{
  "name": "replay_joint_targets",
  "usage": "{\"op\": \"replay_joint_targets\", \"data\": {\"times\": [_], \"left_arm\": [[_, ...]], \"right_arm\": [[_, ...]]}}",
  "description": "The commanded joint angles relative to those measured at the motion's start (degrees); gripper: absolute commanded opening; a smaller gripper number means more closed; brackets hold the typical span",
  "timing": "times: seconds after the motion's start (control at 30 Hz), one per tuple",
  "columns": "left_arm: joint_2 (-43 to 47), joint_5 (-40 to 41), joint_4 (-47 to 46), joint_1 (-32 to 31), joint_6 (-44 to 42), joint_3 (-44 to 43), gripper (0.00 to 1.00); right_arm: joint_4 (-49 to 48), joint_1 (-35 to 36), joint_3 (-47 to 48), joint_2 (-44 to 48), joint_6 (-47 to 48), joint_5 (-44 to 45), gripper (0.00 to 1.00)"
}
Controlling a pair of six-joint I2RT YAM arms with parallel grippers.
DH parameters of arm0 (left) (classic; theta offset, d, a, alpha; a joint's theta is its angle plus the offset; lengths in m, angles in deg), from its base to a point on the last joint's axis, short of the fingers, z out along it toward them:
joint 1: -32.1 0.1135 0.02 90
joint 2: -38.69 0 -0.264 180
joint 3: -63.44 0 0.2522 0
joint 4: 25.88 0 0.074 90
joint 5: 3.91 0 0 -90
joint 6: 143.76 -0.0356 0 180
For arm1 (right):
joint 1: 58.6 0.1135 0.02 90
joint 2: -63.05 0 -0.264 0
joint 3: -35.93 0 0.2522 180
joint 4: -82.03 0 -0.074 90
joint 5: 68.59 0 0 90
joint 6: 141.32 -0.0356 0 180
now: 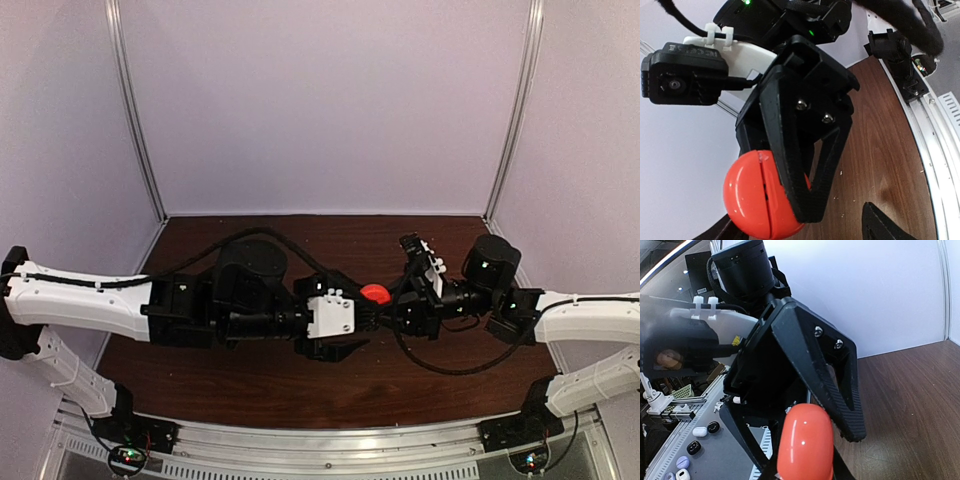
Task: Insert the wireless bluetooth earbuds into the charging case
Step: Close the charging case with the earbuds inside, then place the charging case with the earbuds at the center of the board.
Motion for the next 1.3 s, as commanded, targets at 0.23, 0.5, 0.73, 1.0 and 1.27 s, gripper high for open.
{"op": "replay_joint_targets", "data": {"times": [0.23, 0.5, 0.73, 1.0, 1.27], "left_arm": [[2.2, 5.9, -7.4, 0.8, 2.1, 1.8, 0.86], [9.3, 3.5, -14.8, 13.4, 23.2, 9.4, 0.98], [10.4, 3.4, -13.8, 21.5, 38.3, 11.2, 0.98], [8.8, 4.1, -9.2, 25.9, 45.6, 10.2, 0.98], [8.8, 2.2, -6.2, 30.0, 50.8, 10.9, 0.98]], "right_arm": [[0.8, -1.8, 2.1, -1.7, -3.3, 3.9, 0.0], [6.0, -9.1, 3.2, -4.9, -3.6, 7.8, 0.0], [15.0, -19.8, 7.0, -13.2, -5.1, 15.6, 0.0], [24.7, -30.8, 12.9, -27.4, -3.3, 19.3, 0.0], [27.3, -33.3, 16.6, -37.1, -0.7, 20.3, 0.1]]}}
